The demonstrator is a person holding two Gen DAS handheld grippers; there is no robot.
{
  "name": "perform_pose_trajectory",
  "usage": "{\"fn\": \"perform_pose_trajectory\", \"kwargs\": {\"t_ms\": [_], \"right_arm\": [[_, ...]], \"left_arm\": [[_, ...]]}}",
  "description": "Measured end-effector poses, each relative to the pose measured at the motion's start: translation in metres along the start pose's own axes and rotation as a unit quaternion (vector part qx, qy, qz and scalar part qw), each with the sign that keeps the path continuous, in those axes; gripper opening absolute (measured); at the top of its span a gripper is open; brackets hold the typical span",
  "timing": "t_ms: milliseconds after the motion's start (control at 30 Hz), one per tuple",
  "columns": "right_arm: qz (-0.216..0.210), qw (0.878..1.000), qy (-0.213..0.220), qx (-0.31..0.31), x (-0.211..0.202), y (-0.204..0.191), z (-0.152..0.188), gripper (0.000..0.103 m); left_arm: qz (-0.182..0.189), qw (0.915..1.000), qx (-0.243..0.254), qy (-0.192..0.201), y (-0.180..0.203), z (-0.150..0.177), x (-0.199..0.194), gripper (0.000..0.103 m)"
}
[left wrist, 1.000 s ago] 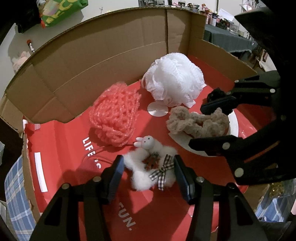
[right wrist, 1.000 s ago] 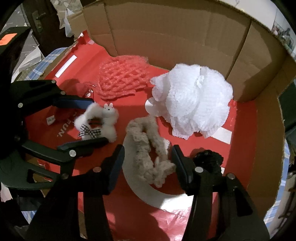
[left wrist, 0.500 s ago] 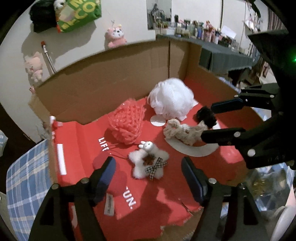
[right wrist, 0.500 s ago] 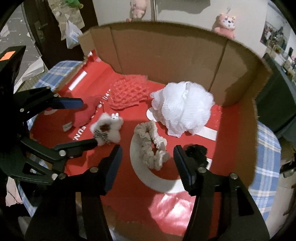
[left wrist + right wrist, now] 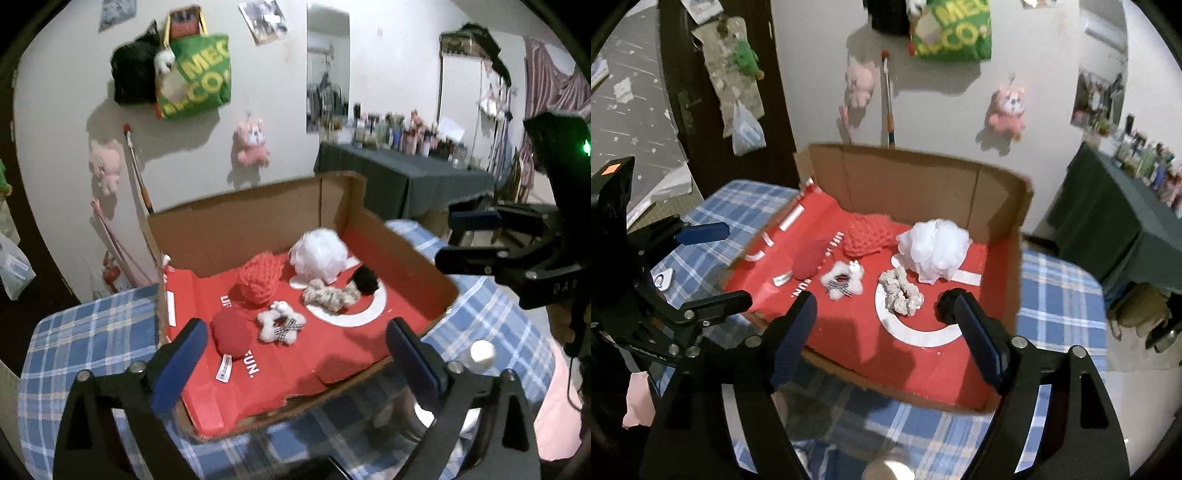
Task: Organize soft objects
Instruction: 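Withdraw both open tools from the box back over the table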
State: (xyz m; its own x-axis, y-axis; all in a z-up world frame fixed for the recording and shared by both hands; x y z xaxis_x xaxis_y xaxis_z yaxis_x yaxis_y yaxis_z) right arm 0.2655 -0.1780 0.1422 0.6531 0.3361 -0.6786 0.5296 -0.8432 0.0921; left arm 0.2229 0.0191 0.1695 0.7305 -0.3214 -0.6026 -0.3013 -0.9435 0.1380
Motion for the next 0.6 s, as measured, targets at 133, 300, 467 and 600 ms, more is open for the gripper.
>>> {"fn": "perform_pose_trajectory", "kwargs": {"t_ms": [133,300,467,600], "right_arm": [[0.015,0.999,0.035,0.003,-0.039,-0.015,0.012,0.077],[0.032,0.996,0.081,0.006,-0.081,-0.036,0.036,0.09],[0.042,0.993,0.106,0.007,-0.104,-0.056,0.063,0.091],[0.044,0.991,0.12,0.028,-0.11,-0.064,0.088,0.091]], "left_arm": [[0.008,0.9993,-0.012,0.034,0.008,0.011,-0.031,0.103],[0.019,0.9977,-0.026,0.06,0.014,0.034,-0.061,0.103],[0.017,0.9968,-0.04,0.067,0.017,0.059,-0.075,0.103],[0.006,0.9954,-0.056,0.077,0.017,0.082,-0.082,0.103]]}}
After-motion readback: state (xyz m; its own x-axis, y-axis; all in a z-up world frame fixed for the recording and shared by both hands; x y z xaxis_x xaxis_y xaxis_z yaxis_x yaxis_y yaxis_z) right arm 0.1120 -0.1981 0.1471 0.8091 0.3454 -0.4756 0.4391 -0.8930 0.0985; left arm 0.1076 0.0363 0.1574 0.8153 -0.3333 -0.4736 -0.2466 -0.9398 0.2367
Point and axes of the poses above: each gripper's, at about its wrist camera, not at the fingertips, and x roughly the way its jaws point, y to its right, z to its underside, the point moved 2 cm from there along x, roughly the way its jaws point, and after that the axes turned 10 degrees about -x, right-handed, at the moved point
